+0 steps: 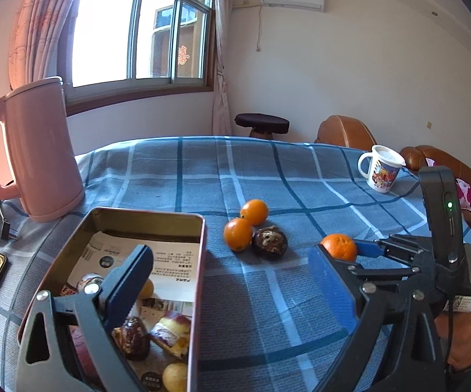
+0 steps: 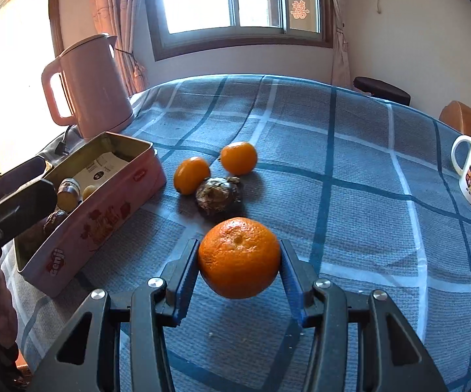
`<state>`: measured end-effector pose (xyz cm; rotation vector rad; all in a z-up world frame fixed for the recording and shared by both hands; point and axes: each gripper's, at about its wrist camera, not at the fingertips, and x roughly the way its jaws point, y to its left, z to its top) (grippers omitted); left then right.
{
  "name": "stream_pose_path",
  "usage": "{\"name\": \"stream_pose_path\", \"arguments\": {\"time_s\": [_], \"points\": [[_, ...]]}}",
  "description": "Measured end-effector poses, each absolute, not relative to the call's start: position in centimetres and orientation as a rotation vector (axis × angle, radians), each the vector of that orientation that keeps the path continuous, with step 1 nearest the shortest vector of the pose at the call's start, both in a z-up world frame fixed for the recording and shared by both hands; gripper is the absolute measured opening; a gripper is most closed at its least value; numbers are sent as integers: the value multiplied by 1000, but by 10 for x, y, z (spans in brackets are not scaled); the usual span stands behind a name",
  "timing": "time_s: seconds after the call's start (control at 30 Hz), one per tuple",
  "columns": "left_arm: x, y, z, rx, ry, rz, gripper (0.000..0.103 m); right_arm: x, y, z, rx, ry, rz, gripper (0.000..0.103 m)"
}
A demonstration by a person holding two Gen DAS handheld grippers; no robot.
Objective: Organize fruits
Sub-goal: 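Grasp an orange mandarin with the right tool and lift it, then grasp a brown mangosteen with the left tool while the right tool holds the mandarin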
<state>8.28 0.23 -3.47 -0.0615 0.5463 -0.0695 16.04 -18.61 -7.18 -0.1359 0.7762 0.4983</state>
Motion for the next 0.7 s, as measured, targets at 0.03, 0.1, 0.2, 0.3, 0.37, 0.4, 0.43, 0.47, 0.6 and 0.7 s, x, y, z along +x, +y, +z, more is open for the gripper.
{"name": "stream_pose_path", "arguments": {"time_s": [0.03, 0.1, 0.2, 0.3, 0.37, 0.4, 0.43, 0.47, 0.6, 0.7], "points": [[88, -4, -36, -58, 556, -80, 97, 163, -193, -71, -130, 774, 474, 50], [98, -16, -38, -53, 574, -97, 96, 170, -208, -69, -111, 770, 431, 50], [119, -34, -46, -26, 609, -116, 84, 177, -227, -69, -97, 766, 376, 50], [145, -49, -60, -11, 684, -138, 61, 181, -241, -69, -74, 767, 358, 50], [160, -54, -70, -37, 746, -169, 50, 182, -245, -68, -67, 767, 359, 50], [166, -56, -75, -46, 770, -173, 49, 181, -246, -68, -64, 767, 361, 50], [171, -57, -79, -56, 786, -174, 49, 182, -248, -68, -59, 769, 364, 50], [174, -58, -80, -58, 793, -168, 47, 182, -248, -68, -57, 771, 368, 50], [183, -63, -80, -39, 798, -160, 47, 181, -244, -69, -60, 770, 377, 50], [192, -63, -82, -16, 803, -135, 47, 181, -244, -69, -59, 768, 377, 50]]}}
